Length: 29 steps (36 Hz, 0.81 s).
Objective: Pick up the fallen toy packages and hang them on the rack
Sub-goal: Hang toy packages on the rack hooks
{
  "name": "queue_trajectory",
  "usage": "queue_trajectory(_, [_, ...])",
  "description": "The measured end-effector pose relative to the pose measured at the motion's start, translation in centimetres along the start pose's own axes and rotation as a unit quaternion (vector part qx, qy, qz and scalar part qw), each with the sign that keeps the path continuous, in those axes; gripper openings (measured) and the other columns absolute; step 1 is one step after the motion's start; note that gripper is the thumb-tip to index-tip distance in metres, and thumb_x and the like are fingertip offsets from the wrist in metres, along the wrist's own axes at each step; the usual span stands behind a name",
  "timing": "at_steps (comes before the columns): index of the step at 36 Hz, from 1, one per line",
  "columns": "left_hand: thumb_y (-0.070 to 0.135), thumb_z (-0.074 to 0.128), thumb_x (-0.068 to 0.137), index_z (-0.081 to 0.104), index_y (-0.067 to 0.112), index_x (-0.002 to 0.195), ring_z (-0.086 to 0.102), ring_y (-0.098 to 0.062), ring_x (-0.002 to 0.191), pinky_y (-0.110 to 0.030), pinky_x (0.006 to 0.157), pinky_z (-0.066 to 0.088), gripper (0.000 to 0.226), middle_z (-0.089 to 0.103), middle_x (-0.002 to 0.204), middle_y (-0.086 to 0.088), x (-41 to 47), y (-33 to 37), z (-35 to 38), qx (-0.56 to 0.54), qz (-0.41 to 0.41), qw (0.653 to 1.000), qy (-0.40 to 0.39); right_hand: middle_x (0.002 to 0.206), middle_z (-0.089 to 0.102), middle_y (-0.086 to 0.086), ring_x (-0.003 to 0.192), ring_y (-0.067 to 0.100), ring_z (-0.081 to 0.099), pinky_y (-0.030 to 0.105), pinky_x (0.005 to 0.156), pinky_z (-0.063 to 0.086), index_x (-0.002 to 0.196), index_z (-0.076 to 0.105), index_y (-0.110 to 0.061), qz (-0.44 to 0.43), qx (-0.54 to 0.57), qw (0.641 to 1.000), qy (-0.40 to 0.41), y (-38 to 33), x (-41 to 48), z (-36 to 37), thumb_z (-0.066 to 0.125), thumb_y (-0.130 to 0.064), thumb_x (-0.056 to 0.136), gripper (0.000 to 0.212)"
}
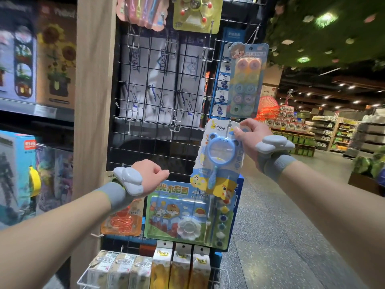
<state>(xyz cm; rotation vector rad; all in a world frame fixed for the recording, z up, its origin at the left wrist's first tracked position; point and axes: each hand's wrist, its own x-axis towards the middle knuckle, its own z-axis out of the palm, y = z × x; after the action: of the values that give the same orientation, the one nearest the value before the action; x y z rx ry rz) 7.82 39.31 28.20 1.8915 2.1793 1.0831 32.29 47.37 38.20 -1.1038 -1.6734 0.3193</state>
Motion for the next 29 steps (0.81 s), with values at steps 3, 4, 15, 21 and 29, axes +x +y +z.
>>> queue_trajectory(3, [0.036,0.053,0.097,0.031,0.018,0.050,0.031,-0.016,0.048,-0.028,0.059,0.034,0.055,0.028,0.048,0.003,0.0,-0.3,0.1,0.008,-0.001,1.000,-0.007,0.115,0.064,0.003,0.103,0.025,0.060,0.044,0.095,0.050,0.113,0.064,-0.016,0.018,-0.019,1.000,0.000,-0.2,0.6,0.5,0.062,-0.028,0.092,0.024])
queue_trajectory(4, [0.036,0.053,0.097,0.031,0.018,0.050,0.031,-0.016,0.048,-0.027,0.058,0.034,0.055,0.028,0.048,0.003,0.0,-0.2,0.2,0.009,-0.001,1.000,-0.009,0.114,0.064,0.003,0.104,0.026,0.060,0.043,0.096,0.050,0.112,0.064,-0.016,0.024,-0.031,0.999,-0.002,-0.2,0.7,0.7,0.062,-0.027,0.092,0.023])
queue_trajectory(15, [0.042,0.049,0.099,0.031,0.018,0.051,0.032,-0.014,0.046,-0.025,0.052,0.030,0.056,0.031,0.050,0.003,-0.5,-2.0,0.8,0.038,-0.007,0.998,-0.039,0.092,0.052,0.006,0.083,0.019,0.045,0.029,0.070,0.037,0.069,0.037,-0.021,0.104,-0.111,0.988,0.026,0.6,2.4,1.5,0.075,-0.029,0.078,0.040])
queue_trajectory(21, [0.049,0.046,0.098,0.032,0.019,0.051,0.036,-0.016,0.050,-0.025,0.053,0.030,0.058,0.043,0.063,-0.003,-0.6,-3.7,1.9,0.056,-0.002,0.996,-0.063,0.116,0.052,0.011,0.093,0.018,0.037,0.028,0.075,0.032,0.117,0.054,-0.010,0.091,-0.094,0.991,0.014,1.6,2.5,1.6,0.071,-0.026,0.085,0.039])
queue_trajectory(29, [0.045,0.047,0.099,0.035,0.019,0.052,0.035,-0.010,0.045,-0.025,0.054,0.033,0.055,0.034,0.048,0.006,-0.9,-4.3,3.5,0.047,0.001,0.995,-0.089,0.065,0.050,0.000,0.069,0.023,0.046,0.025,0.056,0.032,0.061,0.046,-0.019,0.069,-0.150,0.986,0.040,1.2,0.6,2.7,0.060,-0.029,0.084,0.029])
